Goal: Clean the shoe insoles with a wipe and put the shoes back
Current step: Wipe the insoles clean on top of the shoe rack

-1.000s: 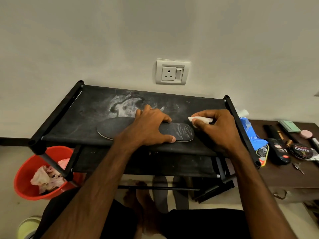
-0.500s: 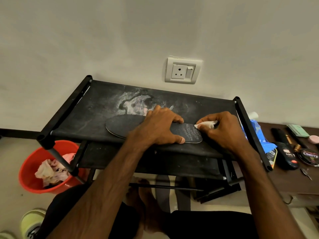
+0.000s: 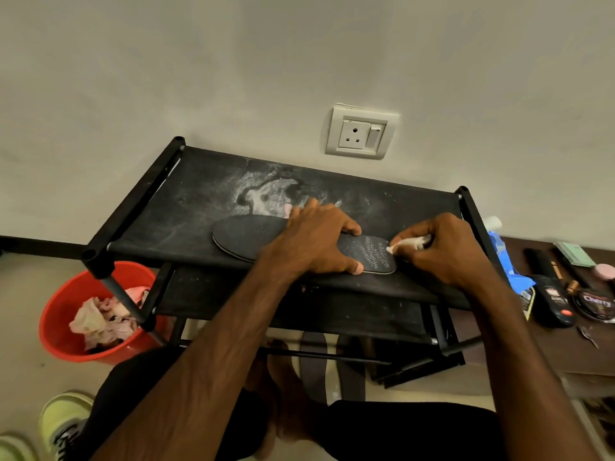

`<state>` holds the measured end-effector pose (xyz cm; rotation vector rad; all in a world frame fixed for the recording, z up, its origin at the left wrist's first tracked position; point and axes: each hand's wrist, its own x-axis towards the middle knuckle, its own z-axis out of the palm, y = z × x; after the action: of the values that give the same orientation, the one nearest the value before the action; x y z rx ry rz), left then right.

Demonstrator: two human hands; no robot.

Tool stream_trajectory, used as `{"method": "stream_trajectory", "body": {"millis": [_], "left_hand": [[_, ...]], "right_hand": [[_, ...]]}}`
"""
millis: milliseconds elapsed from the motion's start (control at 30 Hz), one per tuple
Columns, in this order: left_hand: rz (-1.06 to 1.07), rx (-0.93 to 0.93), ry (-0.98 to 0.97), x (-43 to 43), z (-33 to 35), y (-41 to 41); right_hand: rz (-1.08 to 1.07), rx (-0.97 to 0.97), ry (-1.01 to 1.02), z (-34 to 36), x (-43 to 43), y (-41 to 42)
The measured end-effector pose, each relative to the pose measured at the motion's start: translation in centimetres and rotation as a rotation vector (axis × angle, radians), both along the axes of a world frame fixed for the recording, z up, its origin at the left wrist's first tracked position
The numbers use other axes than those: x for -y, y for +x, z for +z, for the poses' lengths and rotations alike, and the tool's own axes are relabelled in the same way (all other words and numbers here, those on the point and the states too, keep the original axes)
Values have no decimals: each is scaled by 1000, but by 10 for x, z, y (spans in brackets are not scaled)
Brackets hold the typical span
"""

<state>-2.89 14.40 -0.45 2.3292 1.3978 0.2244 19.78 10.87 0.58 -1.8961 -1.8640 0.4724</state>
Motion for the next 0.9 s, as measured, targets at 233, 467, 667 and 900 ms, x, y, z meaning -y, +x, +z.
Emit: {"method": "stream_trajectory", "body": {"millis": [233, 467, 667, 900], "left_hand": [[10, -4, 0, -1, -1, 0], [15, -12, -2, 0, 0, 1], [19, -24, 0, 1, 1, 3], [11, -25, -7, 0, 0, 2]], "right_hand": [[-65, -65, 78, -6, -9, 2], [-2, -71, 68, -9, -4, 0], [63, 16, 2, -5, -3, 13], [60, 50, 12, -5, -7, 7]]}}
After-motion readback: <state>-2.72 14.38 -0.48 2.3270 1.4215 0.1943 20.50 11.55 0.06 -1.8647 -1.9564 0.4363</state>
